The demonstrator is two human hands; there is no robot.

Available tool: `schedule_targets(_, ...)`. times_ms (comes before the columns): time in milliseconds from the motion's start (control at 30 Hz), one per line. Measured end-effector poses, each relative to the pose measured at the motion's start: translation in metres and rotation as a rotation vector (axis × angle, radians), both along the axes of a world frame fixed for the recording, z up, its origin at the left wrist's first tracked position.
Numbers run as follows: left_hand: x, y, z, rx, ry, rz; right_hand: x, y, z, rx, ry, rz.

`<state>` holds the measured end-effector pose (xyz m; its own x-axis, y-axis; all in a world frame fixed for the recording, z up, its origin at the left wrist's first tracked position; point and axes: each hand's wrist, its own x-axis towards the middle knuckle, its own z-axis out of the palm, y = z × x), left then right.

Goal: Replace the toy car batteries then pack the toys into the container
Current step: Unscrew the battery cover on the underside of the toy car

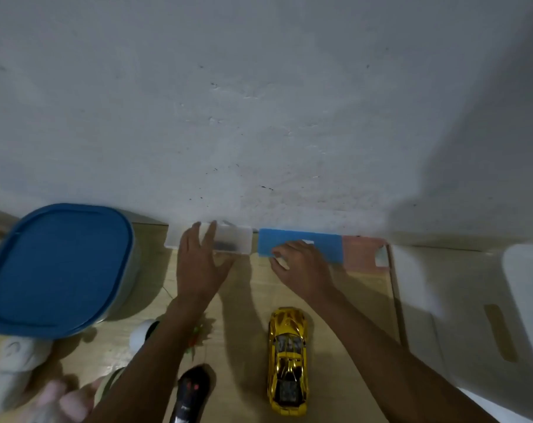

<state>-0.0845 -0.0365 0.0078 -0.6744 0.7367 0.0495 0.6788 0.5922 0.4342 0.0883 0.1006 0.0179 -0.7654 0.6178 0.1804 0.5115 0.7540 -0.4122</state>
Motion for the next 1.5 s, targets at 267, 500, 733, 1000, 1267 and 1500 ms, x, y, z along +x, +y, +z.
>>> schedule_targets(267,-0.052,-0.024,-0.004,0.016,-0.528,0.413,-0.105,-0.02,0.004,-0.071,-0.359,0.38)
schedule_targets(500,-0.054,-0.027,-0.013,0.13,-0.536,0.43,-0.135,-0.036,0.007,0.159,-0.413,0.375)
schedule_targets(733,-0.057,-0.028,-0.022,0.186,-0.594,0.452,-0.155,-0.04,0.011,0.251,-0.571,0.462)
schedule_targets(1000,-0.056,-0.029,-0.019,0.174,-0.624,0.439,-0.16,-0.028,0.033,0.139,-0.52,0.501)
schedule_targets(1267,-0.061,-0.038,-0.013,-0.067,-0.556,0.312,-0.136,-0.014,0.026,-0.023,-0.176,0.185)
schedule_targets(1500,-0.056,-0.038,-0.011,-0.024,-0.53,0.444,-0.116,-0.04,0.02,0.164,0.044,-0.18)
